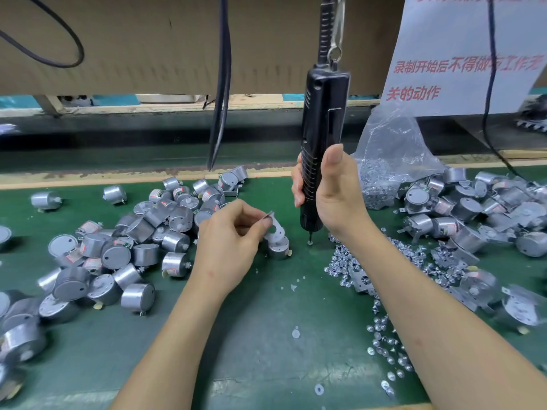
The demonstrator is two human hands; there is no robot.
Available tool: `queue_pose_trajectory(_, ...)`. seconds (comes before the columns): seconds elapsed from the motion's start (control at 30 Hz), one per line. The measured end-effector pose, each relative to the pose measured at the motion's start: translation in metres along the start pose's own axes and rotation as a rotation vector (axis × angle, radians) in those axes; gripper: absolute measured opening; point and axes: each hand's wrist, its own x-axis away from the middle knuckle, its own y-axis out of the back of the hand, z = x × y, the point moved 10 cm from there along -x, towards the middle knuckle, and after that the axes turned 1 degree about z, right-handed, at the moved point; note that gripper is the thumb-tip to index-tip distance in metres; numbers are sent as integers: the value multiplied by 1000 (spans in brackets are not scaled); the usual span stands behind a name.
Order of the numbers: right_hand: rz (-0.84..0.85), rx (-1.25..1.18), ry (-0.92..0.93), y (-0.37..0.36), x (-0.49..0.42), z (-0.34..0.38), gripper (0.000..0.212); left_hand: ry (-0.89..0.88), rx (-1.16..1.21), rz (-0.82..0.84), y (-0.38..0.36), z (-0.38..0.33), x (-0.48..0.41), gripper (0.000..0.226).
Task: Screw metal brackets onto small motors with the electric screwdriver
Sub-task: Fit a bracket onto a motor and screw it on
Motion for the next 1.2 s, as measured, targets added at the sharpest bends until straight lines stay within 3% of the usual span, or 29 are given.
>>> queue_pose_trajectory(0.3,9,13,-9,0,0,-2,96,-27,-99,0,-8,-7,5,6)
queue_pose_trajectory(0.4,9,1,-8,0,0,-3,96,-78,-163,16,-8,-12,5,29)
queue_pose_trajectory(0.53,3,-3,1,1,0,-2,100,-150,-333,200,-20,-10,6,69)
queue_pose_trajectory(0.63,-1,-1,7,2,-1,0,103,-196,-393,312,-28,-9,8,82)
queue_pose_trajectory(1.0,13,5,24,0,1,3,113,-190,-461,426,-44,-5,15,71)
queue_pose_trajectory(1.2,54,5,41,-5,2,9,92,-222,-409,428,-43,-11,17,46)
